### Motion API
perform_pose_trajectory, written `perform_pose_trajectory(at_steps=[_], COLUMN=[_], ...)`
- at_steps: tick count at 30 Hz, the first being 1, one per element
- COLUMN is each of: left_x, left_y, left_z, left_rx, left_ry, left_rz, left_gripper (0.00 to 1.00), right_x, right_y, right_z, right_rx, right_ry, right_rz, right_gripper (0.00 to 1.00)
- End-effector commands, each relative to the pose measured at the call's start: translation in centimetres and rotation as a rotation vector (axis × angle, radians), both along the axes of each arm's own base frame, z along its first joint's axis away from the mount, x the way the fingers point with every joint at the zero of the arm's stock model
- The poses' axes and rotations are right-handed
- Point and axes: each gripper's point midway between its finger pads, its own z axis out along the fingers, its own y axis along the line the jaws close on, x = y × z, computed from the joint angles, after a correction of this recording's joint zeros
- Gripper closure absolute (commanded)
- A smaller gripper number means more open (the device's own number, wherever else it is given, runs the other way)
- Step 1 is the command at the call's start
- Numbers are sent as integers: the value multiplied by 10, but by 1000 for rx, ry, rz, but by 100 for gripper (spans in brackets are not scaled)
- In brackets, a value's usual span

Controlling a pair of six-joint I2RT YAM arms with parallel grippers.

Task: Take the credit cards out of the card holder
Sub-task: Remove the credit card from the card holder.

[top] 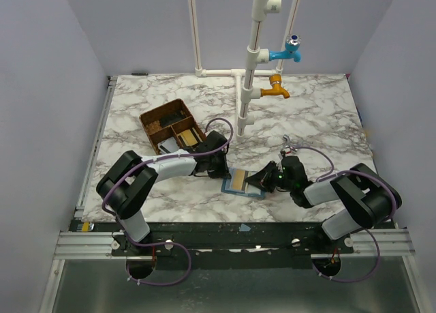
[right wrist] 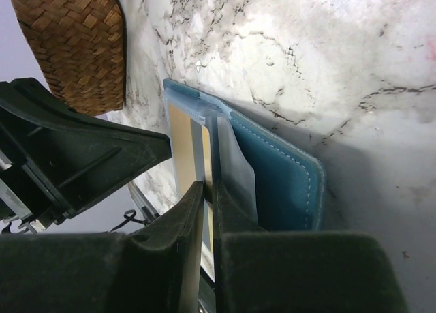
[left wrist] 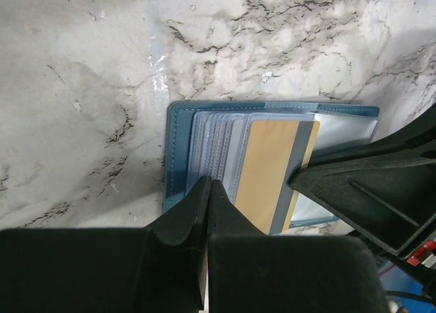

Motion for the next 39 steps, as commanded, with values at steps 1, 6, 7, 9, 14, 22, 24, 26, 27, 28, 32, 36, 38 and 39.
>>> perform_pose_trajectory(at_steps=[1, 6, 7, 9, 14, 22, 24, 26, 27, 28, 32, 36, 38, 39], left_x=[-36, -38, -38, -39, -40, -40, -41, -41, -42, -42, -43, -43, -43, -43], left_y=[46, 47, 49, 49, 50, 53, 56, 59, 61, 62, 64, 67, 68, 68], left_z=[-50, -52, -52, -52, -53, -55, -57, -59, -60, -60, -61, -62, -63, -63], left_rx=[182, 182, 182, 180, 182, 183, 179, 173, 174, 173, 172, 172, 172, 171], left_ry=[155, 163, 165, 166, 171, 182, 192, 204, 207, 210, 214, 220, 223, 223], left_rz=[17, 27, 30, 33, 33, 49, 62, 75, 80, 86, 97, 103, 105, 107], left_gripper=[100, 100, 100, 100, 100, 100, 100, 100, 100, 100, 100, 100, 100, 100], right_x=[-3, -3, -3, -4, -5, -7, -8, -7, -7, -7, -8, -9, -10, -10], right_y=[-5, -4, -4, -2, 2, 2, -1, -3, -5, -6, -12, -18, -20, -21], right_z=[-5, -5, -4, -2, 2, -1, -3, -5, -6, -6, -12, -17, -19, -19], right_rx=[-14, -9, -5, 7, 38, 55, 41, 24, 14, 5, -37, -69, -79, -84], right_ry=[-3, -1, -4, -9, -11, -8, -5, -8, -7, -11, -8, -8, -9, -9], right_rz=[6, 9, 10, 19, 37, 29, 21, 17, 12, 11, 5, 2, 2, 0], right_gripper=[86, 84, 84, 83, 83, 96, 96, 97, 96, 97, 97, 97, 97, 97])
